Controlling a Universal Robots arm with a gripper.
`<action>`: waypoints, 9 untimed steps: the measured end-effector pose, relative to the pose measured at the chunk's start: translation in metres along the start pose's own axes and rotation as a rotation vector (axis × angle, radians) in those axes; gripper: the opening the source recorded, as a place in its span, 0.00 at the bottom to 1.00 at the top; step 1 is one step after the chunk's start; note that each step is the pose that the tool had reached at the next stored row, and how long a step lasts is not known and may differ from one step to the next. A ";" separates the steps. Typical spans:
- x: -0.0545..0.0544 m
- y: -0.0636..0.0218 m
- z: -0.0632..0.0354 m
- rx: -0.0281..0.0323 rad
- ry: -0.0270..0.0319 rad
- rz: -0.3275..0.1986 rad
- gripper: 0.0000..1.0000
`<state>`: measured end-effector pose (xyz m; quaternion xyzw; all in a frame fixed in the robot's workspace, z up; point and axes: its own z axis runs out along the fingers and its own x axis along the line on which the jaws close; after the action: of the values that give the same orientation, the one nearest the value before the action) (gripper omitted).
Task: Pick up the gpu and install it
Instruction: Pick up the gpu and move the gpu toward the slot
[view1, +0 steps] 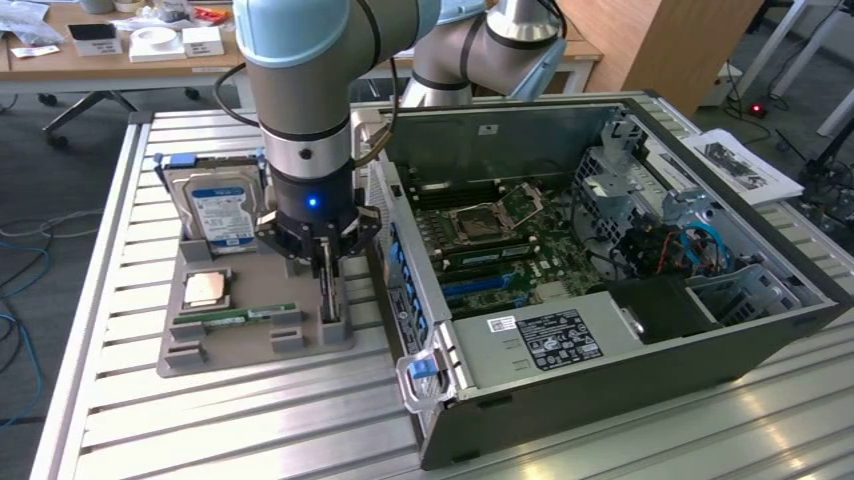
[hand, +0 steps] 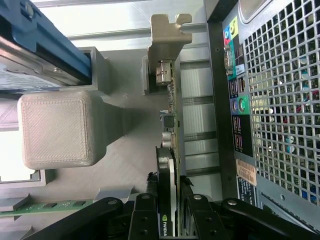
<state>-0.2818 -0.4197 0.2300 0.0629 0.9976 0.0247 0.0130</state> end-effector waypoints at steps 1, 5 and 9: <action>0.000 0.0000 0.0000 -0.0001 0.0003 -0.004 0.28; 0.000 0.0000 0.0006 -0.0016 0.0034 -0.065 0.28; 0.000 0.0000 0.0007 -0.0025 0.0053 -0.104 0.28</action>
<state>-0.2819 -0.4197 0.2293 0.0111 0.9995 0.0254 0.0116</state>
